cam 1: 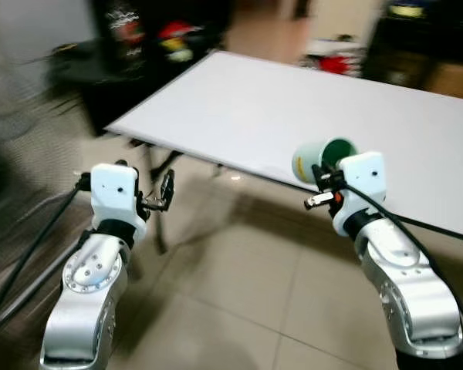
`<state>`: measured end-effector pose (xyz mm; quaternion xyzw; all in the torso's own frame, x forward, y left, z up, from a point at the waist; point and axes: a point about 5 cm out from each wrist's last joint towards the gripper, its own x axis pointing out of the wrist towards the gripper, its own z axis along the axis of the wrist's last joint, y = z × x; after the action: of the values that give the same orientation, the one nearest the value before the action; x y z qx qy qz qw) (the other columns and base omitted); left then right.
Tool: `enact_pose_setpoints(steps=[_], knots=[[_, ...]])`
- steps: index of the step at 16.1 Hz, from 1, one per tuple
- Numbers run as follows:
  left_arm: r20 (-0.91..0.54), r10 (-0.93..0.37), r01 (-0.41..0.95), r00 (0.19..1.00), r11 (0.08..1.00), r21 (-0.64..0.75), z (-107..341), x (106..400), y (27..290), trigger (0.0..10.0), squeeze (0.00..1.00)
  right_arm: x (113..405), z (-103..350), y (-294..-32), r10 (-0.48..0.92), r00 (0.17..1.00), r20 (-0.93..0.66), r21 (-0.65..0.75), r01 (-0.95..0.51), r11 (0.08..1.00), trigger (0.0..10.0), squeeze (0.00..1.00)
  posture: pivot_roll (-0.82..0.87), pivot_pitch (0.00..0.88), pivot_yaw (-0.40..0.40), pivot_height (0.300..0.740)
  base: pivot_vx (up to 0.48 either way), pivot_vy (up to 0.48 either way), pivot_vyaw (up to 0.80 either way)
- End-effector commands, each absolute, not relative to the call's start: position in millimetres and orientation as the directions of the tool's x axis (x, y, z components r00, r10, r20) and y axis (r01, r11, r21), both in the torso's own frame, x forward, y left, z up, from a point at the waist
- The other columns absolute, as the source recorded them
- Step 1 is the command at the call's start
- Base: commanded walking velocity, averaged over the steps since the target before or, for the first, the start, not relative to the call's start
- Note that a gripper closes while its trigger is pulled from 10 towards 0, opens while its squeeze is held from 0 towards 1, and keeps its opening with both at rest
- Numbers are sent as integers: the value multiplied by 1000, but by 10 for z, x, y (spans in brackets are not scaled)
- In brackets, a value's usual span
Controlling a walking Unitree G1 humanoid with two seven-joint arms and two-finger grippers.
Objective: Setting the table
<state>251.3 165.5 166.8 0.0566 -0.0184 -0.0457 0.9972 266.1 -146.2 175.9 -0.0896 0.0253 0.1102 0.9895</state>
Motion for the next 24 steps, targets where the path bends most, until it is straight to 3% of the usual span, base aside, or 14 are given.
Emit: enact_pose_setpoints(steps=[1, 24], knots=[[42, -112, 106, 993, 988, 115, 1699, 2527, 1601, 10000, 0, 2685, 1769, -1530, 199, 978, -64, -180, -207, 962, 10000, 0, 12, 0, 2, 740, 375, 0, 0], [41, -105, 100, 994, 987, 123, 1667, 2518, 1623, 10000, 0, 2803, 1804, -1418, 309, 951, -33, -225, -308, 924, 10000, 0, 27, 0, -25, 740, 370, 0, 0]])
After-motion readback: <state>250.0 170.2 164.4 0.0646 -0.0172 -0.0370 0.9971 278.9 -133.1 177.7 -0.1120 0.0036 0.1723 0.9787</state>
